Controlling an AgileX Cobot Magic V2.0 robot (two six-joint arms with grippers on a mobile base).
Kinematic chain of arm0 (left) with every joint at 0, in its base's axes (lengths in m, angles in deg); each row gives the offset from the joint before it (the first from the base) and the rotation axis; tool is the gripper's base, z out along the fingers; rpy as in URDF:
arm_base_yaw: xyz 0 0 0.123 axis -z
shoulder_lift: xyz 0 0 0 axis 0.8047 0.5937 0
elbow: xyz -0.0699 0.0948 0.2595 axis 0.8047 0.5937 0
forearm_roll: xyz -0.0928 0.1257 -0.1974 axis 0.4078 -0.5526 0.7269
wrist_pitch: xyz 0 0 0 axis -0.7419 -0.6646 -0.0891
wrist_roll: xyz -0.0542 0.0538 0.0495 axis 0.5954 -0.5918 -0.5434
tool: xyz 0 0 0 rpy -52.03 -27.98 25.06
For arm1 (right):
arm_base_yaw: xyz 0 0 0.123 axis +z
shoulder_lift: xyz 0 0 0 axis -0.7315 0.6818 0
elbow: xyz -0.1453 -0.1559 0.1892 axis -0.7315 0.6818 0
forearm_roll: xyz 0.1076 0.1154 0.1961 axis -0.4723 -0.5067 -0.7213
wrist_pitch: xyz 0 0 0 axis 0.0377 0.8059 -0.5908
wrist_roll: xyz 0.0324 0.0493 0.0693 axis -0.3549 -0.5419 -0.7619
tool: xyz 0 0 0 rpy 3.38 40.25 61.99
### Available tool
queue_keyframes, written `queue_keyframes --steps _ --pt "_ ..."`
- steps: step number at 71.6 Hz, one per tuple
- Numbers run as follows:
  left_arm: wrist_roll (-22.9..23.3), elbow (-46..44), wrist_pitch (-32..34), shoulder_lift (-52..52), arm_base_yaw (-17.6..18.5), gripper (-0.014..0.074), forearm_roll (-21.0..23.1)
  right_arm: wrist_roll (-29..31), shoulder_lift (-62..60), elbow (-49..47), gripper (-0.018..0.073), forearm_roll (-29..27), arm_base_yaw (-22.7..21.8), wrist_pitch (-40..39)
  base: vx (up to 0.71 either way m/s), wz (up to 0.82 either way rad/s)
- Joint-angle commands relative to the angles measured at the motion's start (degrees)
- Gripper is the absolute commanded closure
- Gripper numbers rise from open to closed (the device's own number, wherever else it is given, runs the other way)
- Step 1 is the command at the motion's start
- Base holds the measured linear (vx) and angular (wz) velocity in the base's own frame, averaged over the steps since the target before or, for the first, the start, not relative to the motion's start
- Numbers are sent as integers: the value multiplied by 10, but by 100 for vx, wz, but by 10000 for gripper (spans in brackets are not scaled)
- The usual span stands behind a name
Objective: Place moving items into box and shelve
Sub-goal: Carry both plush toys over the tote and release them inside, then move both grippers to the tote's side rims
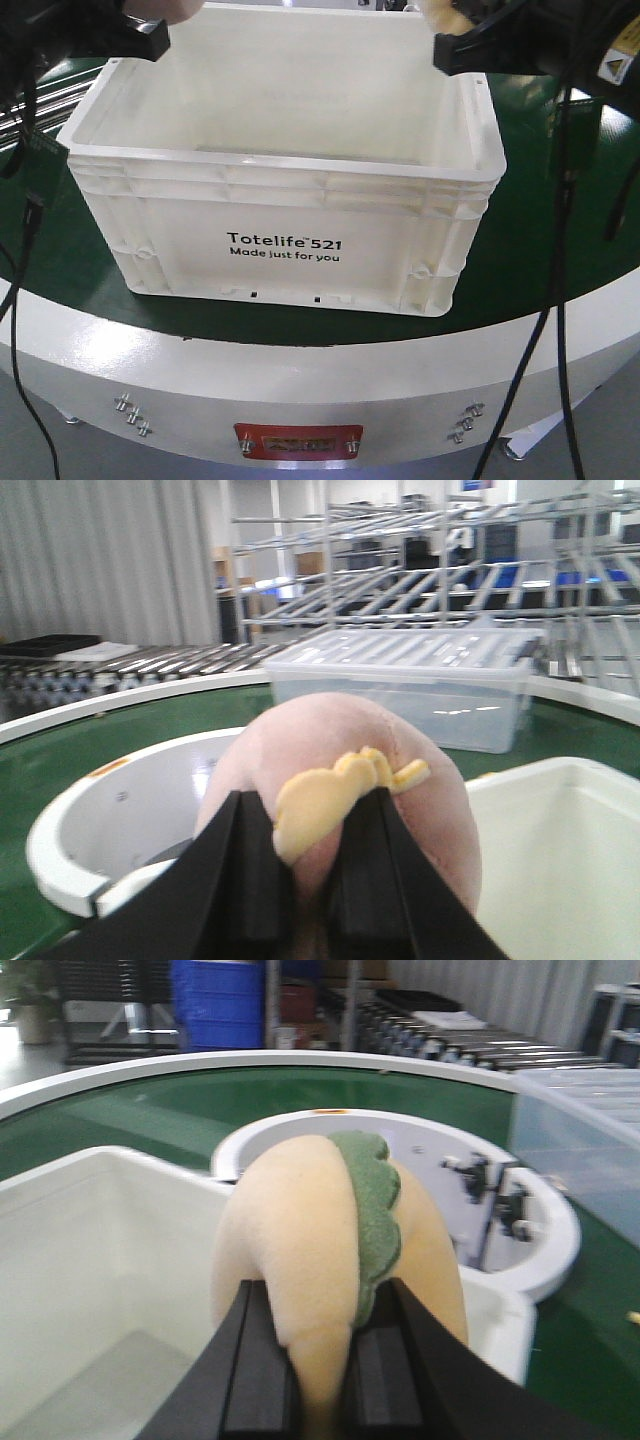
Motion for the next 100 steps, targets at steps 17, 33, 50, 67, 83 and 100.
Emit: queue_keyframes --steps 17,33,50,67,83,100 --pt "3 -18 58 36 17 617 9 -3 56 -22 562 6 29 -101 0 0" --pt "1 -18 68 60 17 456 7 -2 62 -21 358 6 29 -99 0 0" --pt "-14 -18 100 62 17 142 4 -4 62 -21 -45 -9 29 -96 0 0" --pt "-14 -18 83 62 16 16 10 -4 62 -21 -154 -10 28 -95 0 0" --pt "-14 -18 61 40 -29 20 45 -3 47 -21 -97 -9 20 -83 0 0" --pt "-49 -18 -30 -5 -103 20 43 -4 12 -21 -32 -10 -54 -48 0 0"
